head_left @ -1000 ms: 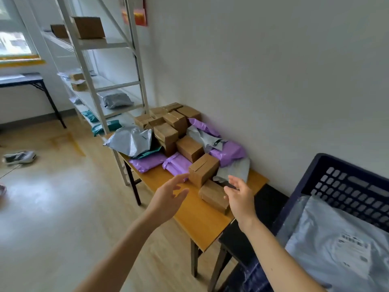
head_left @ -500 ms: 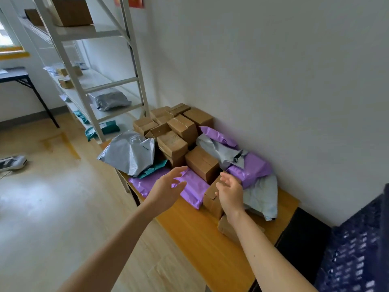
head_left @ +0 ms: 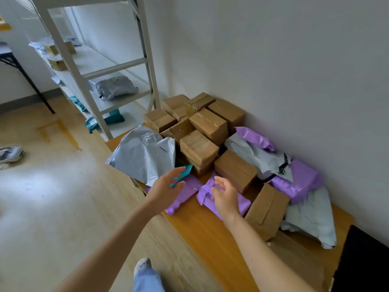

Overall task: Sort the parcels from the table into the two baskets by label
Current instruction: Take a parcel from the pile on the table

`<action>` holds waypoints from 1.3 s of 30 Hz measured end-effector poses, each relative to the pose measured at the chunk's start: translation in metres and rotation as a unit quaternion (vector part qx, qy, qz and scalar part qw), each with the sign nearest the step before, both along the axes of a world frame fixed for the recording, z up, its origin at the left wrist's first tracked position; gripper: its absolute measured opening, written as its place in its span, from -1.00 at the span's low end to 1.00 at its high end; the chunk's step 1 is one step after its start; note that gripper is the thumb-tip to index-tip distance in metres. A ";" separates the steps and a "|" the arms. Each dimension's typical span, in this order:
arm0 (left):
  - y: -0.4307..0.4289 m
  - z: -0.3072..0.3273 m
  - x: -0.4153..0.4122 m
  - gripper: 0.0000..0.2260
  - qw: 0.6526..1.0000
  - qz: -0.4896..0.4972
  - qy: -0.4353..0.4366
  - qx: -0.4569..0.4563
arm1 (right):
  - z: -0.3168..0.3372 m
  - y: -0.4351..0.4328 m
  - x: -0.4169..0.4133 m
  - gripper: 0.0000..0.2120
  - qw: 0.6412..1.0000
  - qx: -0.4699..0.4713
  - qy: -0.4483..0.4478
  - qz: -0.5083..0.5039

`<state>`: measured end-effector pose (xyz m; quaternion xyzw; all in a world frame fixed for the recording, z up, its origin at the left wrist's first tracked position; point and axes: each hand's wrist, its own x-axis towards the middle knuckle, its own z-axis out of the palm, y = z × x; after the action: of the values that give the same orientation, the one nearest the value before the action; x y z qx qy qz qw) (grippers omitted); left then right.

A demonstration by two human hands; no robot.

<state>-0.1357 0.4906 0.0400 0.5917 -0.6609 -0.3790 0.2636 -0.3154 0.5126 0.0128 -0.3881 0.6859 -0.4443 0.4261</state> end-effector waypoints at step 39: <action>-0.178 -0.165 0.197 -0.14 0.918 -0.195 -0.342 -0.033 | -0.104 -0.172 0.186 -0.56 0.962 0.234 -0.030 -0.137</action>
<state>0.0608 0.3123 -0.1254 0.5358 -0.8251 -0.1751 -0.0387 -0.1293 0.3410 -0.0909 -0.1666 0.8044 -0.3364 0.4606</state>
